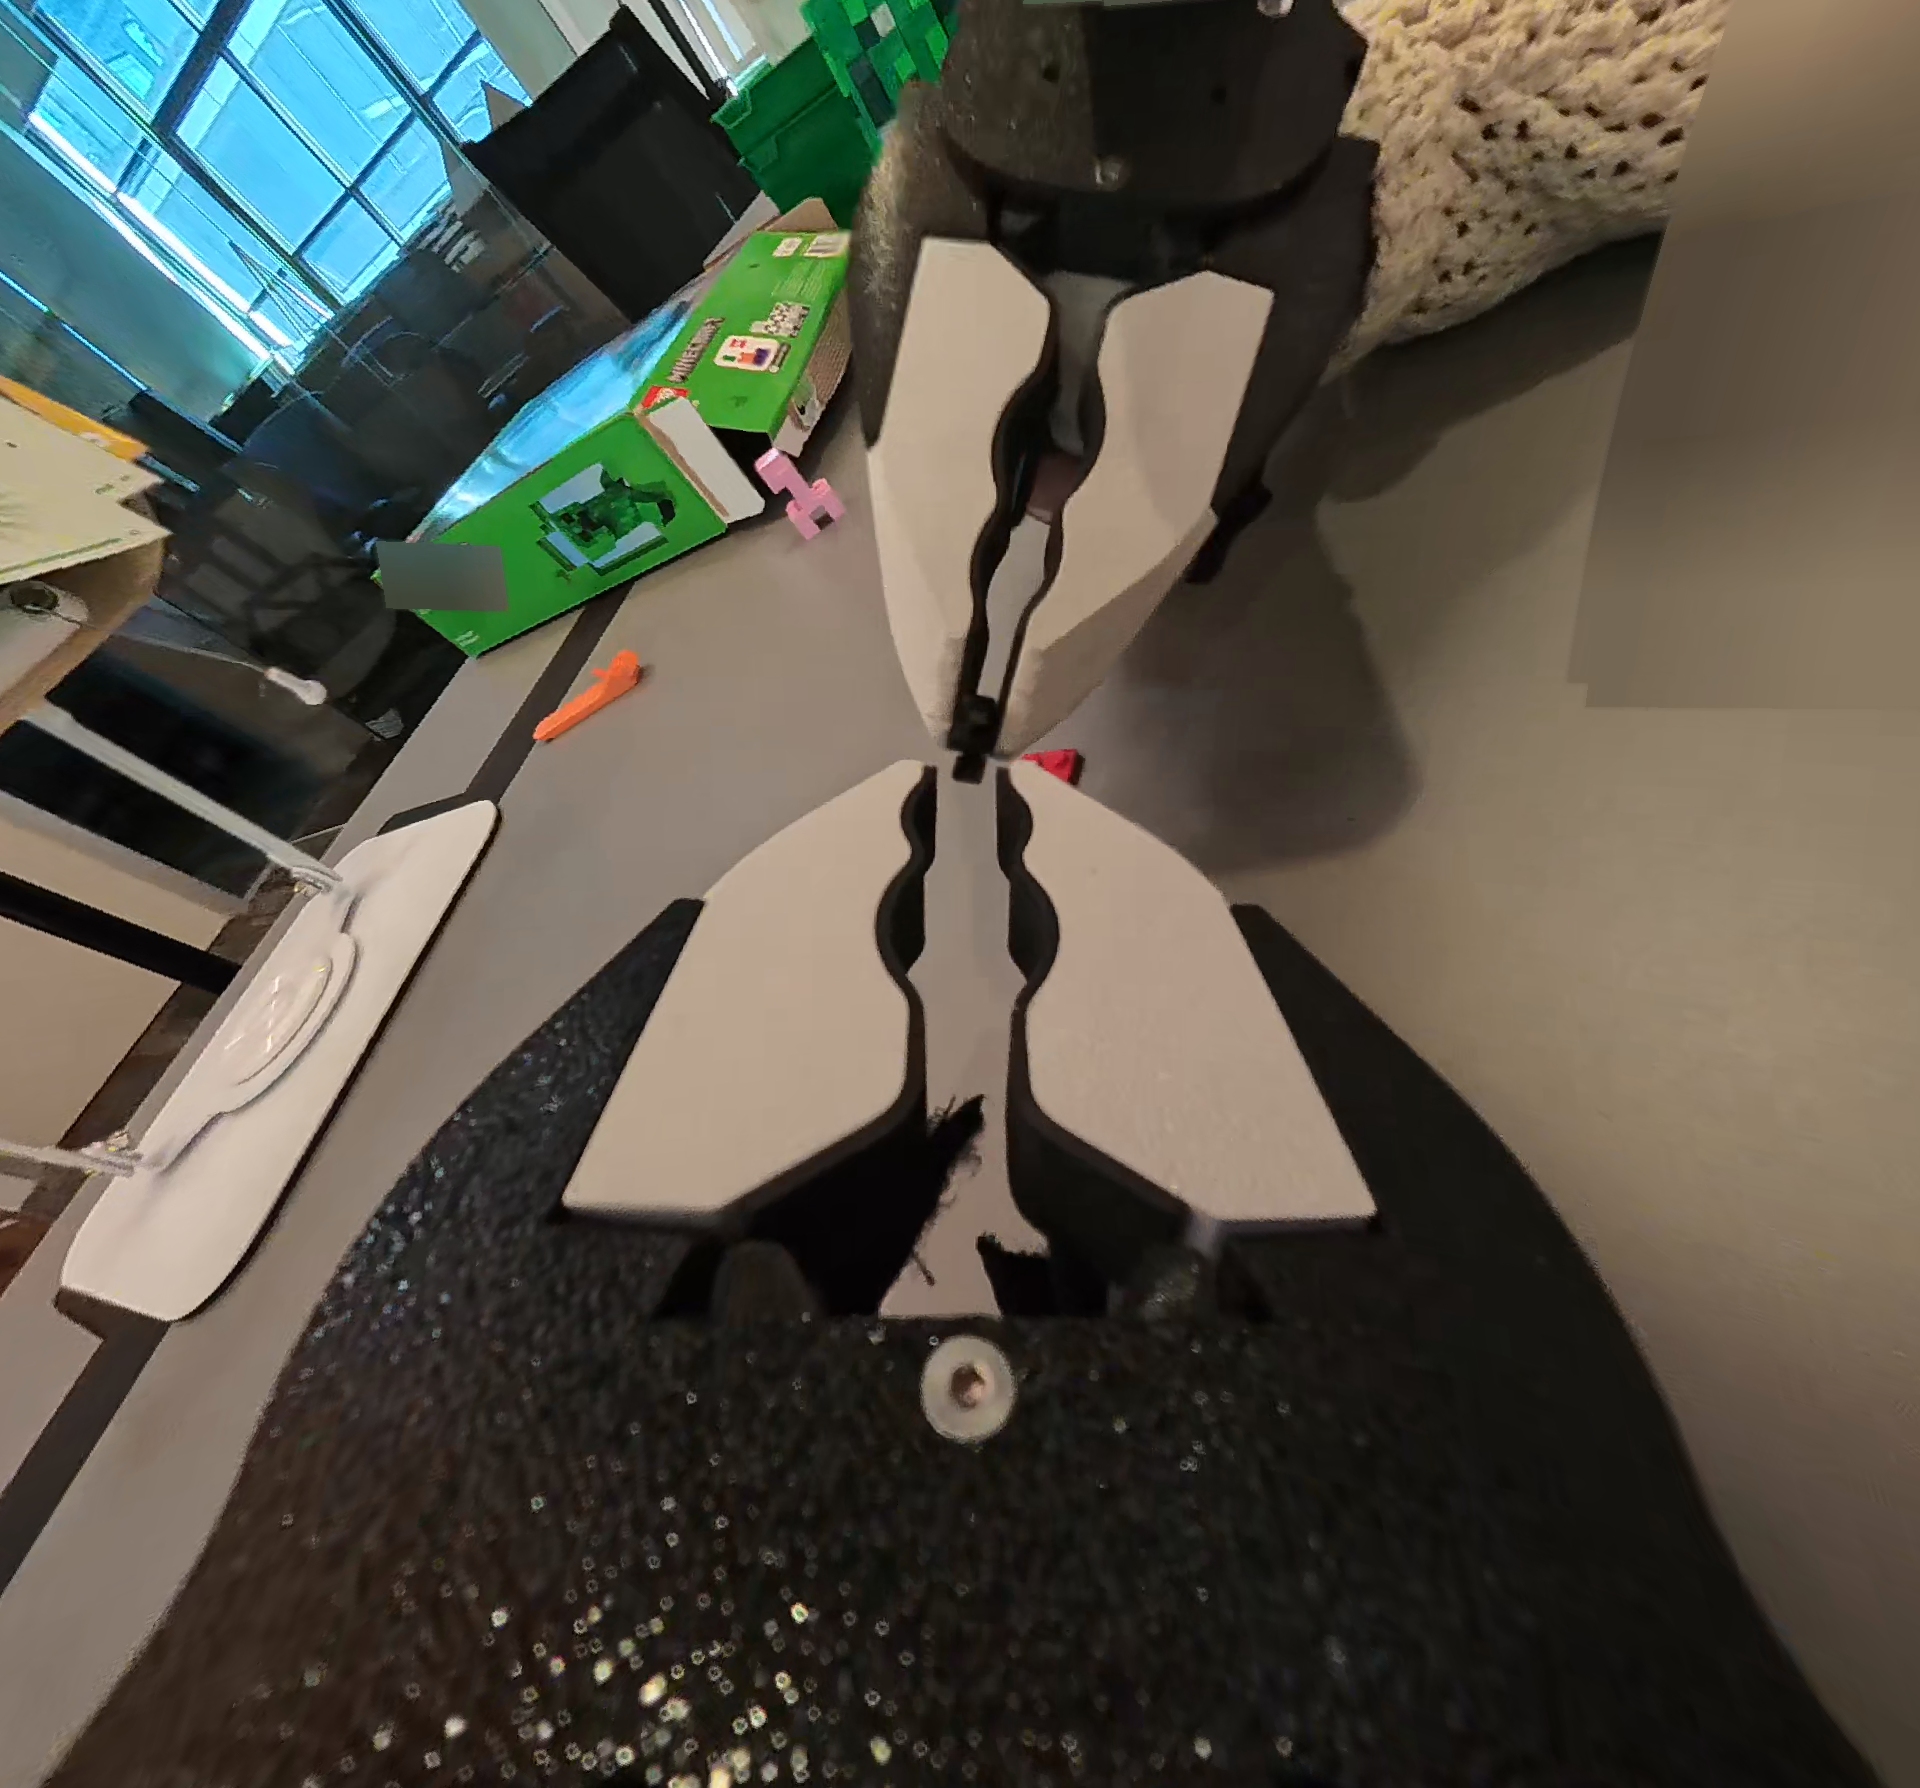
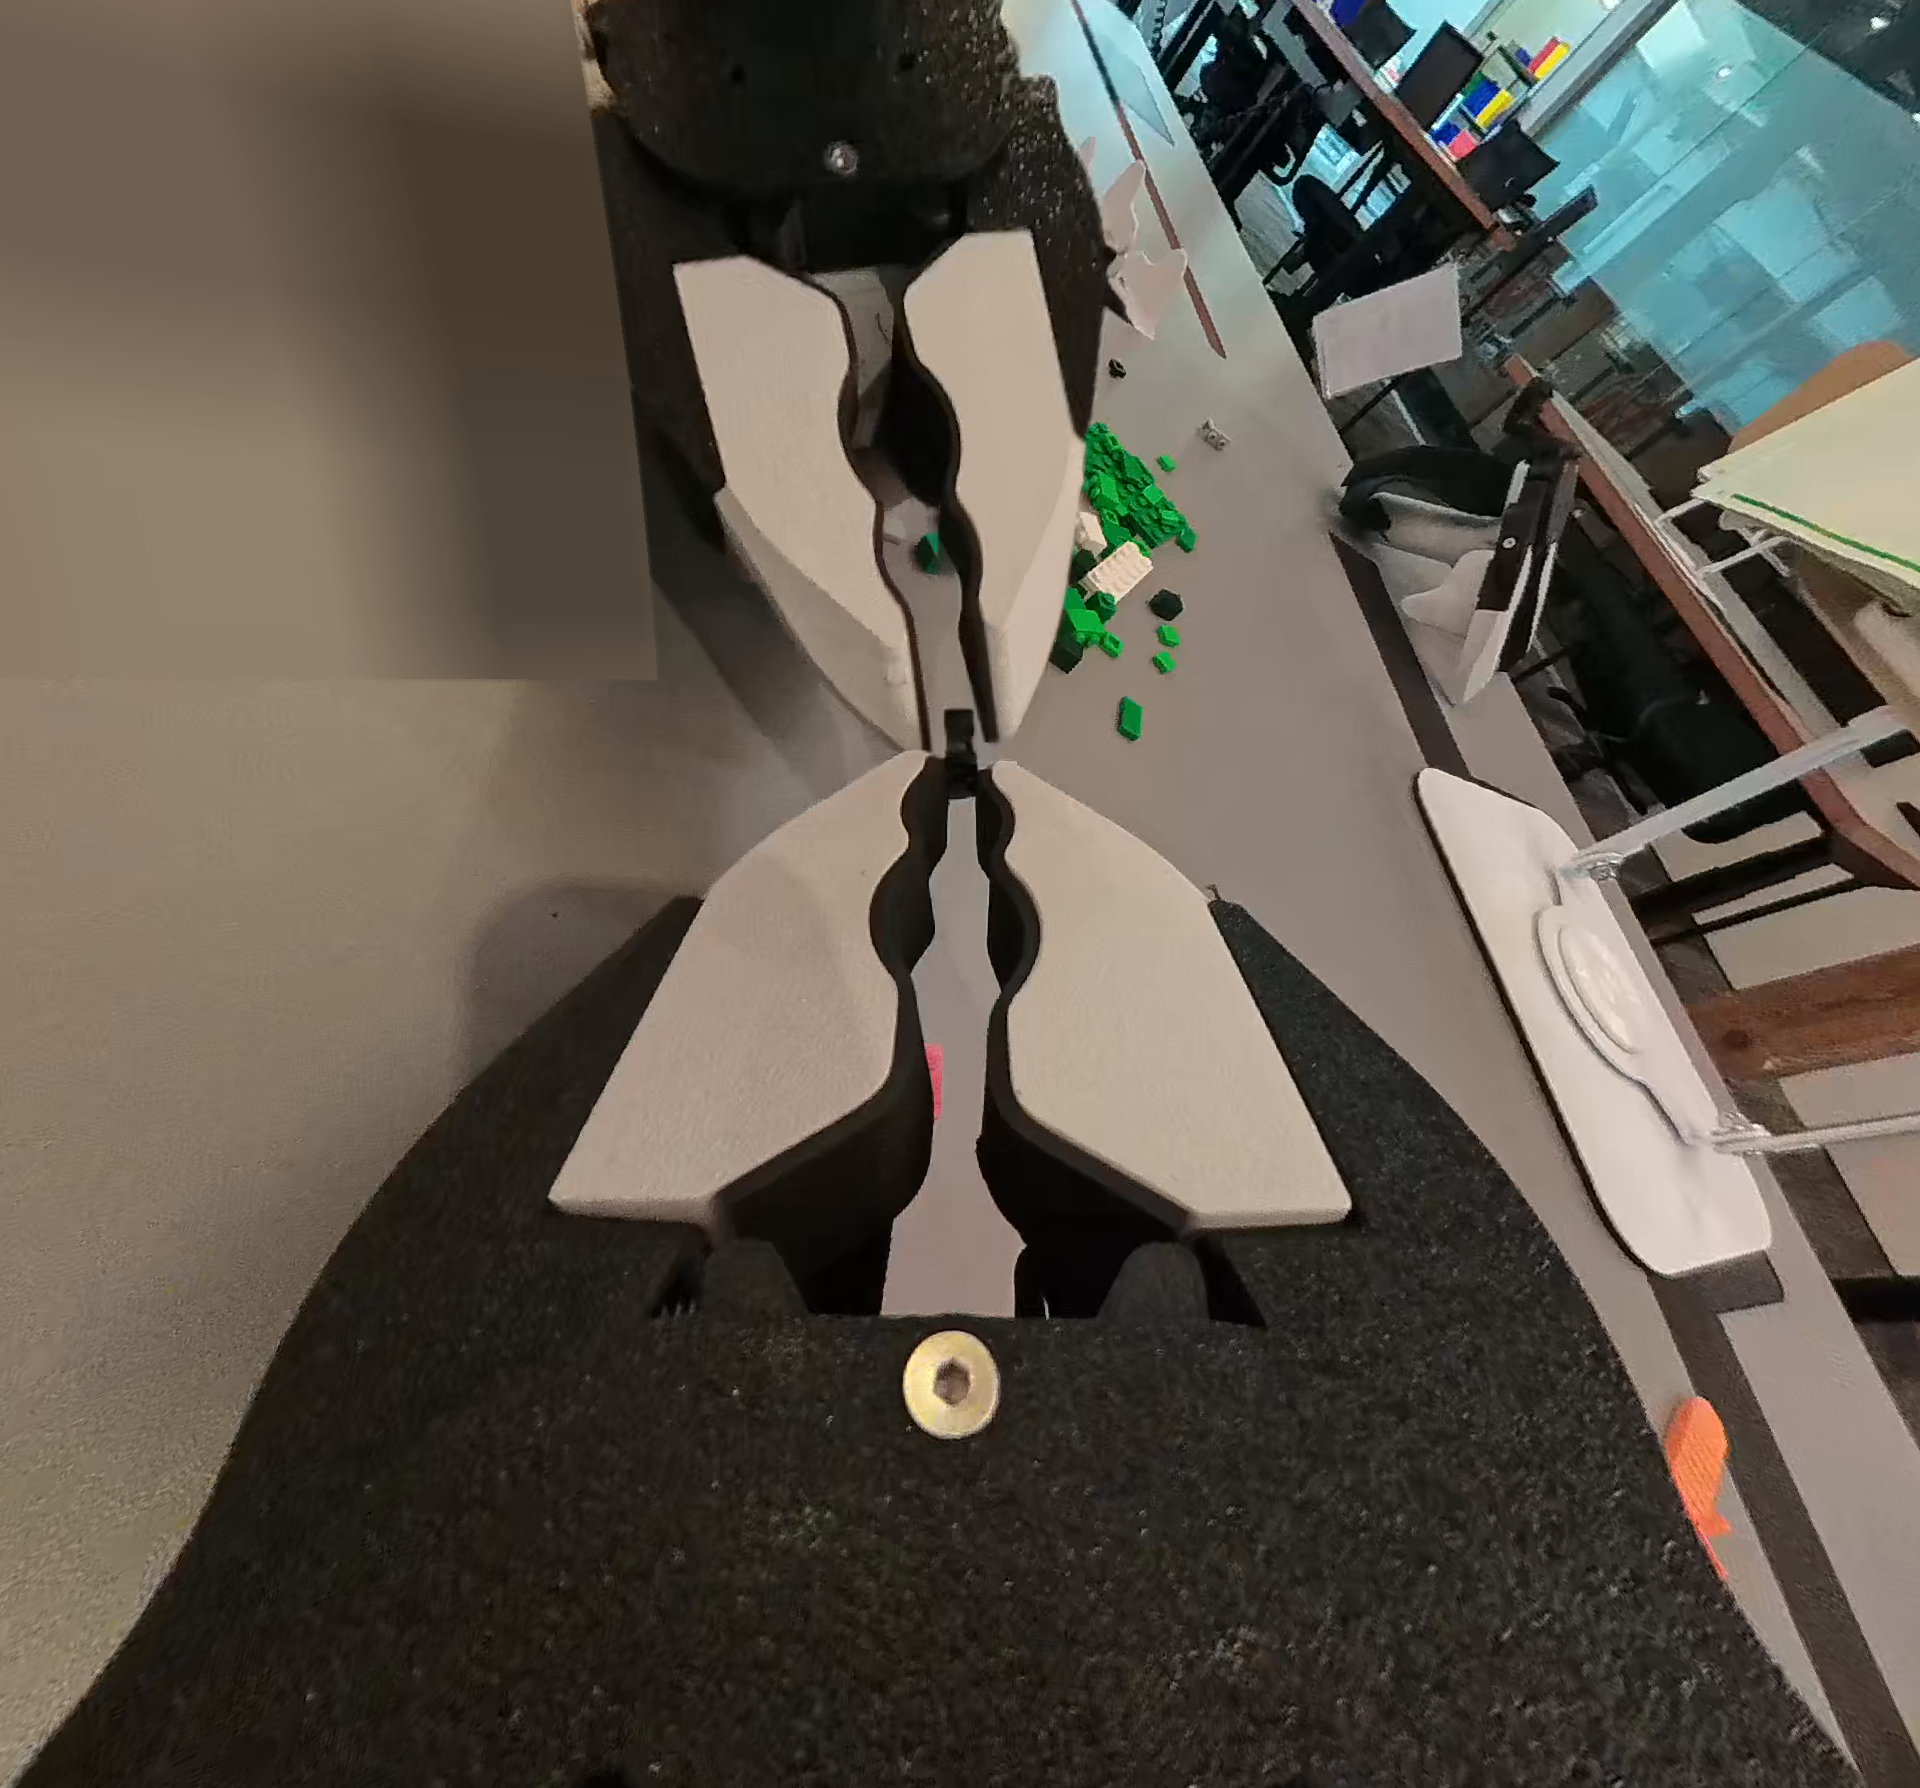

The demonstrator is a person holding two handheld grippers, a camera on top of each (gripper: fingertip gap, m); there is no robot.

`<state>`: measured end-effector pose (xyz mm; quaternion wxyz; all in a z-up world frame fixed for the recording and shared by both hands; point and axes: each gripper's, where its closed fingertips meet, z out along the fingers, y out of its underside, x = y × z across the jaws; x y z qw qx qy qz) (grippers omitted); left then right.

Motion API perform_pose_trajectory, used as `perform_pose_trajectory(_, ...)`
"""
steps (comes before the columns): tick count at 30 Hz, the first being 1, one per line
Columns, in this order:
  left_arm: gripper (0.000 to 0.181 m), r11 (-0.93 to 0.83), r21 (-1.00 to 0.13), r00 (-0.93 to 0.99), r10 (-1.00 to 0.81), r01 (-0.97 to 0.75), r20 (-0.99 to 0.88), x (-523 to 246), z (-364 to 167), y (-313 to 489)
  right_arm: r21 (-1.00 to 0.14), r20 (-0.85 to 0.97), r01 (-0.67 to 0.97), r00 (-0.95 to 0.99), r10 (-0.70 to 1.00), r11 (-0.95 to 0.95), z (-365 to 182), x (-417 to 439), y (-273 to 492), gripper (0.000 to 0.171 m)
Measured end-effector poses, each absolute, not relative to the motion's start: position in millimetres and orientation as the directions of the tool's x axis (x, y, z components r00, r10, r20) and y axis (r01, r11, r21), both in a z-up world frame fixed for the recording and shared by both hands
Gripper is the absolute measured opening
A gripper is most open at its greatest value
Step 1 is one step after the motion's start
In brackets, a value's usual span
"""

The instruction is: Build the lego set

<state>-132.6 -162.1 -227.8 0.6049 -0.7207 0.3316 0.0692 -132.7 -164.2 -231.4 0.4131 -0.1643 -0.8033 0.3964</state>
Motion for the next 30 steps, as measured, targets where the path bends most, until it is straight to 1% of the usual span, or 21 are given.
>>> perform_pose_trajectory(6,0.006,-0.041,-0.851,0.782,-0.419,-0.524,-0.461,-130.5,-226.2,-163.9,-0.771,0.532,-0.066,-0.614,0.584,0.633,-233.8,-131.9,-165.5,0.004)
perform_pose_trajectory(21,0.005,-0.041,-0.84,0.769,-0.429,-0.542,-0.475,-128.2,-229.7,-163.9,-0.751,0.555,-0.08,-0.616,0.56,0.656,-235.7,-130.8,-165.1,0.004)
perform_pose_trajectory(30,0.004,-0.033,-0.815,0.746,-0.424,-0.579,-0.513,-127.5,-230.2,-163.8,-0.746,0.56,-0.087,-0.619,0.551,0.66,-236.1,-130.3,-165.9,0.005)
